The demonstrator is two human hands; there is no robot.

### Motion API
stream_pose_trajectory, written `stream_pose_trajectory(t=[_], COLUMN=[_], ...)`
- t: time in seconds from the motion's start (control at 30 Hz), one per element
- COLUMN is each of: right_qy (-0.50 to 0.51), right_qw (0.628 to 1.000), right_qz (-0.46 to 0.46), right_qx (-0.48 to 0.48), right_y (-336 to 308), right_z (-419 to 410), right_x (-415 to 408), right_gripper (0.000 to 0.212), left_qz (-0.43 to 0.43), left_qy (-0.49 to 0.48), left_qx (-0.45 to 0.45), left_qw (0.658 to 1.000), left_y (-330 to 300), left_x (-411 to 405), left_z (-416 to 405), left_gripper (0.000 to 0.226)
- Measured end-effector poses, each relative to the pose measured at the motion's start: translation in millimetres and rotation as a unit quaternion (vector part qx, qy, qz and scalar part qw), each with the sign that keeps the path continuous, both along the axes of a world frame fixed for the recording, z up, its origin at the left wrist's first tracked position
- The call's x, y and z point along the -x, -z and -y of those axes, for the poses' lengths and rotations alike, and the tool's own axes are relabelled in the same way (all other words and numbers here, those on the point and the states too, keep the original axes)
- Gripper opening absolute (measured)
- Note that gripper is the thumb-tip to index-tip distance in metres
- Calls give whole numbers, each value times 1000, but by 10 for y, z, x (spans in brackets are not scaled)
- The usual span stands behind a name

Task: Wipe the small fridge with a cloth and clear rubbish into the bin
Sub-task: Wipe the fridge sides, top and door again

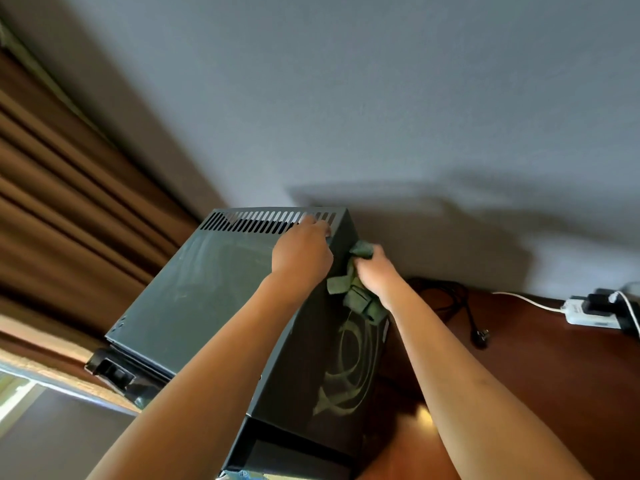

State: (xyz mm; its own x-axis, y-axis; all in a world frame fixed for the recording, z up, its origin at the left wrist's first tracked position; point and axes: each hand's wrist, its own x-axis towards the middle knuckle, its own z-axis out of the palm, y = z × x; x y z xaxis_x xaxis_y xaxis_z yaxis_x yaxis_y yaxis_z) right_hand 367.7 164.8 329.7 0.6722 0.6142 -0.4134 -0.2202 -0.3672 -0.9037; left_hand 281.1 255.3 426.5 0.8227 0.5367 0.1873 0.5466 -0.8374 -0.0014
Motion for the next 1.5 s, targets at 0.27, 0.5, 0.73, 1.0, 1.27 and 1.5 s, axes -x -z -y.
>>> stream_pose_trajectory(t=[0.27,0.5,0.73,1.0,1.27,1.5], right_qy=[-10,-20,13,13,7,39], right_qw=[996,998,993,1000,995,998], right_qz=[1,47,71,3,-27,-48], right_qx=[-94,29,-89,18,-95,-17], right_y=[-280,153,-283,399,30,499], right_z=[-42,-79,-87,-115,29,6], right_x=[-66,-72,-165,-108,9,97], right_gripper=[31,57,26,57,19,46], left_qz=[-9,-9,-15,-19,-22,-25], left_qy=[-7,0,-7,9,21,39], left_qx=[-35,-43,-34,-44,-54,-54], left_qw=[999,999,999,999,998,998], left_y=[9,16,9,37,73,56], left_x=[-67,-51,-93,-53,-55,-9], left_z=[31,83,68,77,49,23], left_gripper=[31,31,29,29,29,28])
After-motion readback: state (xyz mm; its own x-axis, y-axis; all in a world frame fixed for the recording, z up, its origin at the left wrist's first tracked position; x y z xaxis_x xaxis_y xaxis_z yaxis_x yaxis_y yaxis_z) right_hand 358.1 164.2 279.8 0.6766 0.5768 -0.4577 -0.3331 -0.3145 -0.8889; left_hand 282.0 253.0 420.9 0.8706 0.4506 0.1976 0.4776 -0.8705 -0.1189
